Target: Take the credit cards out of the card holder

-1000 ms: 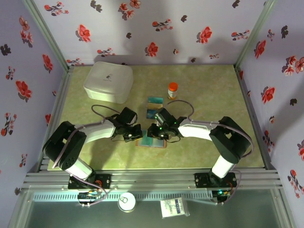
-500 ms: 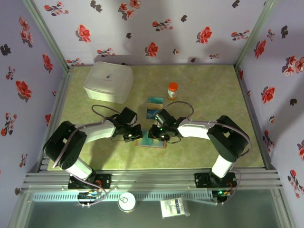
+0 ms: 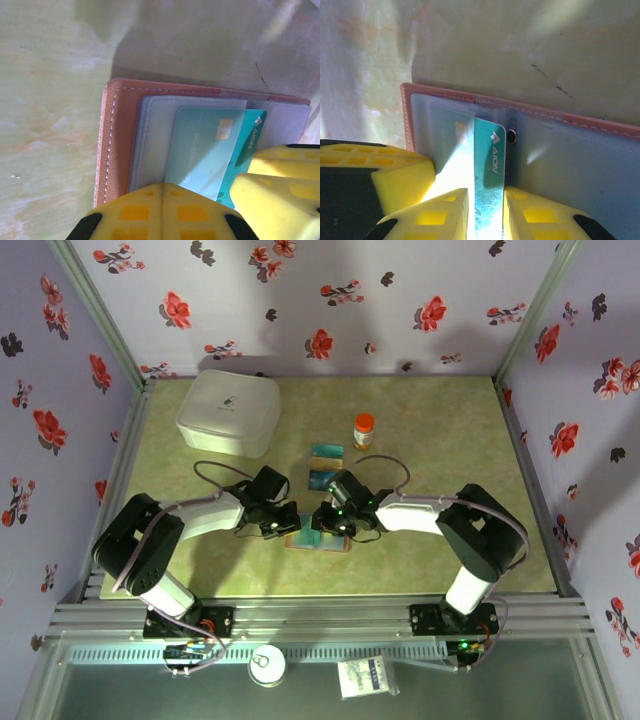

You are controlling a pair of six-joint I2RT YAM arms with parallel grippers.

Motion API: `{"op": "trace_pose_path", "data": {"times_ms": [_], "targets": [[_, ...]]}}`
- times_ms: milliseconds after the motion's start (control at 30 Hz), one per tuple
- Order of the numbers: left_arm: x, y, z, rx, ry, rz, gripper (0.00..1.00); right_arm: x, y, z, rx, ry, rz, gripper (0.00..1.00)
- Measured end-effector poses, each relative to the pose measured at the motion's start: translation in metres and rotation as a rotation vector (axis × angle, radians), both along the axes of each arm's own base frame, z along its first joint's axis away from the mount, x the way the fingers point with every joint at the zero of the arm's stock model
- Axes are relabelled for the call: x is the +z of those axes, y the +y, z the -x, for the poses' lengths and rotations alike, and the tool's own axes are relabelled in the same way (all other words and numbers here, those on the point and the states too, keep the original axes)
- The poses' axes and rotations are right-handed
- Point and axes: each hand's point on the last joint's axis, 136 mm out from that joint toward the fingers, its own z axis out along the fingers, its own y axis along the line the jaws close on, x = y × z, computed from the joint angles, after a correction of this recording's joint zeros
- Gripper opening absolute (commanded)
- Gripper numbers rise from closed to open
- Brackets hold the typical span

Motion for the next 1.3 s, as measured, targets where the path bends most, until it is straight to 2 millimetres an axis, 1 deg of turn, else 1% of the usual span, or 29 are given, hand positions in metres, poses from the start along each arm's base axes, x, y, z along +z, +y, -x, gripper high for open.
{"op": "trace_pose_path", "data": {"times_ms": [167,433,567,733,833,1000,1300], "targets": [[0.0,-0.001,0.0,-0.001,0.001,0.002,0.0,0.006,0.0,0.0,-0.009,-0.008,-0.031,0.21],[0.0,-0.001,0.0,-0.002,0.002,0.004,0.0,0.004,0.0,0.001,-0.023,0.001,-0.067,0.16],[0.0,-0.001,0.0,-0.002,0.002,0.003,0.0,0.003,-0.001,0.0,-0.027,-0.004,-0.073,0.12],[0.0,-0.001,0.0,-0.002,0.002,0.003,0.0,0.001,-0.004,-0.001,-0.031,-0.004,-0.079,0.1],[0.0,-0.001,0.0,-0.002,0.002,0.003,0.0,0.002,-0.007,0.0,-0.037,-0.005,-0.079,0.1],[0.0,-0.001,0.0,-0.002,0.002,0.003,0.0,0.01,-0.018,0.0,-0.053,-0.014,-0.077,0.1],[0.0,-0.001,0.0,-0.002,0.002,0.003,0.0,0.016,-0.035,0.005,-0.056,-0.024,-0.021,0.1]]}}
